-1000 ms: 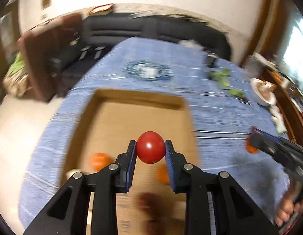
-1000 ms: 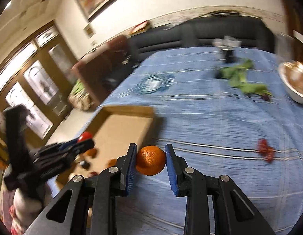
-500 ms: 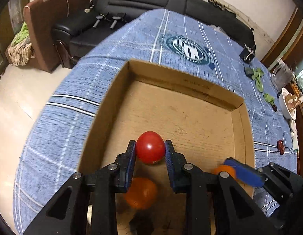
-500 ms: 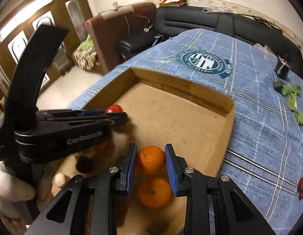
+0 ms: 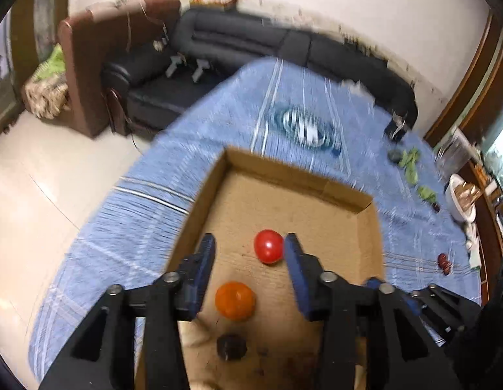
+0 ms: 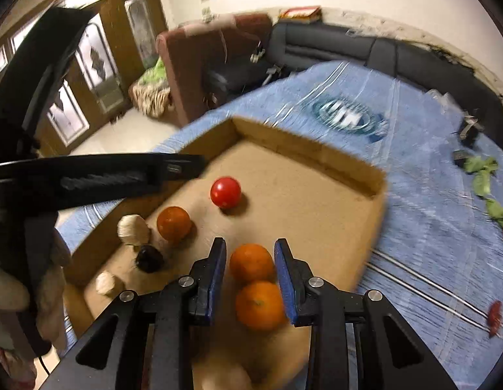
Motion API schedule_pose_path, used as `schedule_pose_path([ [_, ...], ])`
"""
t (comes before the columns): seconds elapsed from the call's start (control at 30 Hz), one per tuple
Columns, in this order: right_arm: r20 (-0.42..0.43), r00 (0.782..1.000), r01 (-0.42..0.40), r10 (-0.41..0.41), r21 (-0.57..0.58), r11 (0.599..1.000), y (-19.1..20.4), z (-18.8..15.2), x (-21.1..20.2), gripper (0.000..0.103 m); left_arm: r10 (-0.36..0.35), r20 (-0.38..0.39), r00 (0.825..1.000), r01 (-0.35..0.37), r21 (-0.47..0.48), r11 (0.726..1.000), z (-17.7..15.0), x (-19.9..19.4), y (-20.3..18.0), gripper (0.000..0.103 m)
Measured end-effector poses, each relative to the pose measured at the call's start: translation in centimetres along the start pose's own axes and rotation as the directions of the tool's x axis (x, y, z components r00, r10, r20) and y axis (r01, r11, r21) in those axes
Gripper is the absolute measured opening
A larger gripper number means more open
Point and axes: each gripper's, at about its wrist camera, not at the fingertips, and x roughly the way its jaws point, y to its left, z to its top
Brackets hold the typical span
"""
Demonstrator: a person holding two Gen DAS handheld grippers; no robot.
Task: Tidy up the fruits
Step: 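Carry the tomato and orange into the tray and open both tools, then move both open tools from the tray toward the remaining red dates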
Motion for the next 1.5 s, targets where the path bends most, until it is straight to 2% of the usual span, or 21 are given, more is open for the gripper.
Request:
schedule_pose_path([
  [0.07,0.052,0.999,0.004,-0.006,0.043,0.999,-1.4,-0.9,-3.1,0.035,-0.003,0.064,0.998,0.003,0.0,1.0,-0.6,-2.8,-0.5,0.059],
  [0.1,0.076,0.997,0.012,-0.017,0.071,0.997,-2.3,-1.5,-4.7,0.037,-0.017,0.091,0.996,0.017,-0.004,1.0,-1.1,-4.2,-0.9,0.061],
  [0.2,0.124,0.99,0.044,-0.062,0.143,0.989,-4.9,-3.5,-9.0,0.038,-0.065,0.147,0.987,0.067,-0.004,0.998,-2.5,-7.3,-2.5,0.062],
  [0.33,0.171,0.97,0.131,-0.17,0.22,0.967,-8.3,-5.9,-14.8,0.038,-0.138,0.189,0.972,0.135,0.03,0.99,-5.0,-10.9,-5.6,0.063],
  [0.47,0.223,0.936,0.196,-0.273,0.317,0.928,-11.6,-8.5,-21.6,0.038,-0.226,0.212,0.951,0.221,0.047,0.974,-7.1,-13.9,-8.3,0.064],
  [0.53,0.254,0.911,0.227,-0.325,0.351,0.909,-12.7,-9.7,-25.2,0.038,-0.259,0.231,0.938,0.249,0.072,0.966,-8.1,-15.8,-9.8,0.065],
  [0.7,0.338,0.834,0.309,-0.435,0.367,0.877,-13.2,-11.1,-33.0,0.039,-0.303,0.288,0.908,0.276,0.133,0.952,-10.1,-20.0,-12.4,0.072],
  [0.8,0.375,0.802,0.331,-0.466,0.37,0.868,-13.3,-10.9,-35.5,0.044,-0.304,0.318,0.898,0.263,0.167,0.95,-10.8,-21.5,-13.5,0.077],
  [0.87,0.387,0.791,0.328,-0.473,0.384,0.863,-13.6,-10.7,-36.2,0.048,-0.301,0.316,0.9,0.257,0.173,0.951,-10.9,-21.6,-13.6,0.079],
  [0.93,0.377,0.8,0.316,-0.467,0.397,0.862,-14.1,-10.9,-35.6,0.05,-0.295,0.296,0.909,0.253,0.171,0.952,-11.0,-20.9,-13.8,0.079],
  [1.03,0.308,0.847,0.29,-0.433,0.414,0.863,-15.4,-11.4,-32.4,0.05,-0.249,0.26,0.933,0.212,0.163,0.964,-11.1,-18.9,-14.0,0.079],
  [1.17,0.238,0.886,0.272,-0.399,0.429,0.861,-16.2,-12.3,-28.3,0.05,-0.179,0.231,0.956,0.141,0.171,0.975,-11.2,-16.0,-14.5,0.079],
  [1.33,0.19,0.917,0.243,-0.35,0.427,0.871,-15.9,-13.1,-24.1,0.05,-0.129,0.214,0.968,0.085,0.204,0.975,-11.0,-13.4,-16.1,0.079],
  [1.43,0.166,0.931,0.238,-0.326,0.404,0.883,-15.4,-13.0,-21.7,0.05,-0.062,0.218,0.974,0.008,0.24,0.971,-11.2,-12.2,-17.4,0.086],
  [1.5,0.152,0.939,0.227,-0.308,0.397,0.889,-15.3,-13.0,-20.6,0.05,-0.062,0.206,0.977,0.006,0.26,0.966,-11.4,-11.6,-18.0,0.086],
])
